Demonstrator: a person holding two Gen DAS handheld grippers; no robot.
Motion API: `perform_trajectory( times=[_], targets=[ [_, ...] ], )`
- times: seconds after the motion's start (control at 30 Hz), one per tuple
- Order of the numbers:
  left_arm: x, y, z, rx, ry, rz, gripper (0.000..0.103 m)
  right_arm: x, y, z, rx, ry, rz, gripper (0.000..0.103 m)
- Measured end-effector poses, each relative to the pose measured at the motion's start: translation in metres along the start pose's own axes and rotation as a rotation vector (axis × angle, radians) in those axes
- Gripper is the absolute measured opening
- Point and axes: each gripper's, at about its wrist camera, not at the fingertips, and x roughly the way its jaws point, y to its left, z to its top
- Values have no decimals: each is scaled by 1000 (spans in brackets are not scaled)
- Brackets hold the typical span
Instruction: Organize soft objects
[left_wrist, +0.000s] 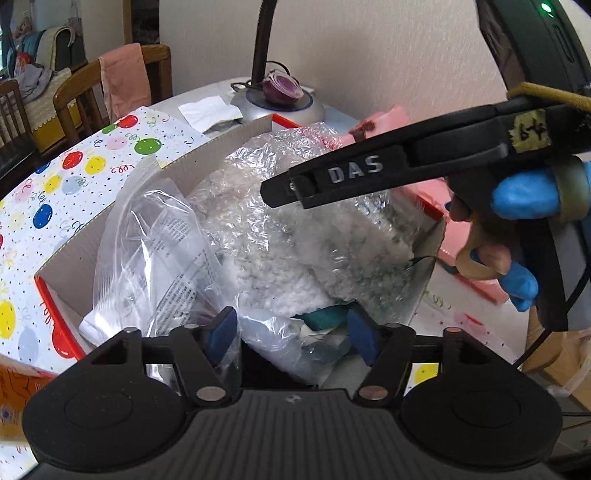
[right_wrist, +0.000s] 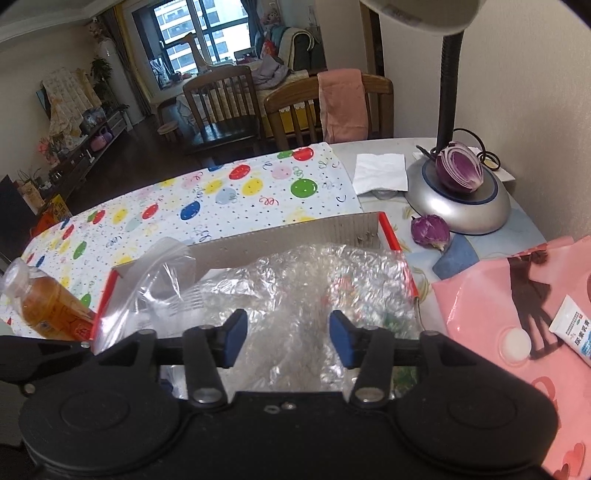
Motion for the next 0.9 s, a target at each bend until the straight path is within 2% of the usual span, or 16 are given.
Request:
perform_trajectory(
  times=[0.23, 0.67, 0.9],
  targets=[
    [-20, 1, -8, -33, -72, -3, 67, -29, 6, -6, -1, -42, 15, 60],
    [-80, 3, -26, -77, -209, 4, 68, -92, 25, -26, 18, -149, 42, 64],
    [-120, 7, -42, -90, -287, 16, 68, -119, 44, -43, 15, -198, 39, 69]
  ],
)
